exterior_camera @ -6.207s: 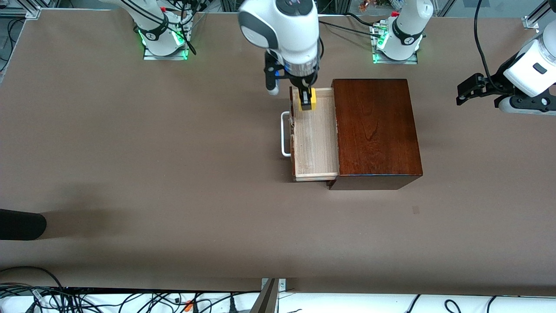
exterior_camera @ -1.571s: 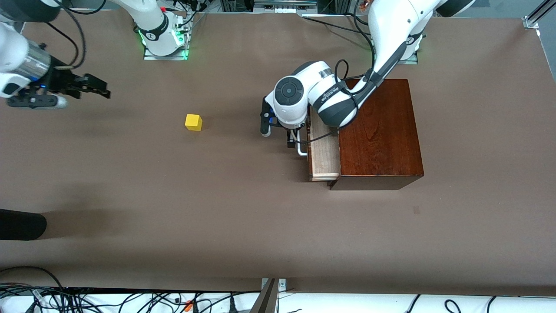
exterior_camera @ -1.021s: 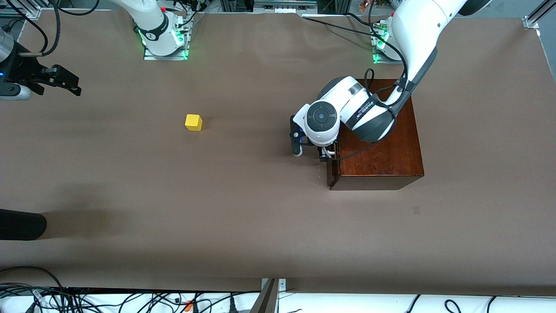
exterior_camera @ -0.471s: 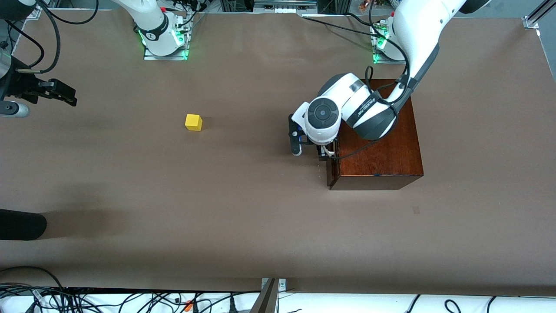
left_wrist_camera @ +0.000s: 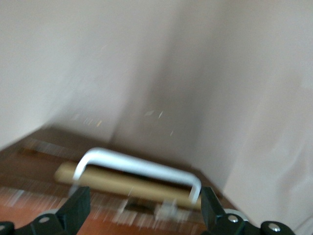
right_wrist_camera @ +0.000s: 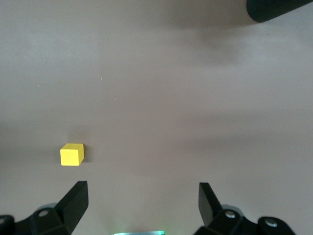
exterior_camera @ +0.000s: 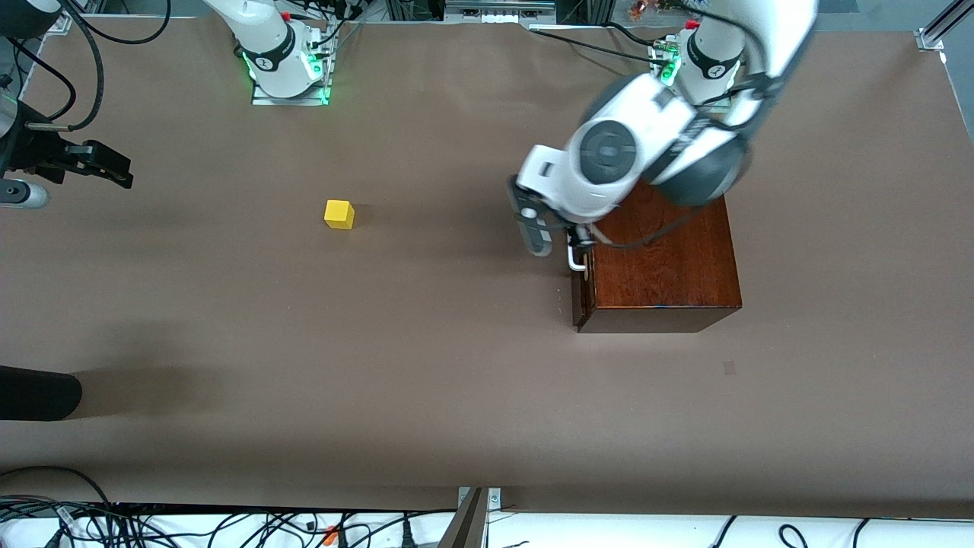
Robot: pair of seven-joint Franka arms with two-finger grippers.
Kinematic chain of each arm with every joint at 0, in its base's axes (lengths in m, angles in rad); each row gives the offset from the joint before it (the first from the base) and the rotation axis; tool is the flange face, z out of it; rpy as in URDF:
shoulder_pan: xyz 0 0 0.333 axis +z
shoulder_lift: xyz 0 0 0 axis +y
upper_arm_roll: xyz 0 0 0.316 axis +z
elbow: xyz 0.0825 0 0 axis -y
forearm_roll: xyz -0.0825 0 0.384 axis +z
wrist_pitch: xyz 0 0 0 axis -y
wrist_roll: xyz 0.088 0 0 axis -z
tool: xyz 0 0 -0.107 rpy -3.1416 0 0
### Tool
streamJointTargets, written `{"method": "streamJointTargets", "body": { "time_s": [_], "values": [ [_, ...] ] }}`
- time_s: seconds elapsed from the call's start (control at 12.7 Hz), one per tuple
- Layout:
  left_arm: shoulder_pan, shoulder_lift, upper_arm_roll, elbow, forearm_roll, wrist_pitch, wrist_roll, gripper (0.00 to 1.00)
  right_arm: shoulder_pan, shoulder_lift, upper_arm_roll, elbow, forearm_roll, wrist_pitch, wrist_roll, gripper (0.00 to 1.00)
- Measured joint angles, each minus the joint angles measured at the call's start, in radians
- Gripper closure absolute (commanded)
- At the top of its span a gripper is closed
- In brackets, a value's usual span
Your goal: Open drawer, take yellow block, close drawer
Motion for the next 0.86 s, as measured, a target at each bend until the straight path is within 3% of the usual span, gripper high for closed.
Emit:
{"method": "streamJointTargets", "body": {
  "time_s": [0.31, 0.63, 0.79, 0.86],
  "values": [
    [0.210, -0.105, 0.001, 0.001, -0.015, -0.108, 0.004, 0.00, -0.001, 0.017, 0.002, 0.034, 0.026, -0.001, 0.000, 0.00],
    [0.309, -0.199, 0.018, 0.001, -0.015, -0.156, 0.000, 0.00, -0.002, 0.019, 0.003, 0.033, 0.030, 0.001, 0.004, 0.00],
    [0.277, -0.256, 0.127, 0.000, -0.015, -0.161, -0.034, 0.00, -0.002, 0.019, 0.005, 0.033, 0.030, 0.000, 0.022, 0.00],
    [0.213, -0.287, 0.225, -0.005, -0.016, -0.168, -0.080, 0.00, -0.002, 0.019, 0.007, 0.033, 0.030, 0.000, 0.026, 0.00]
  ]
}}
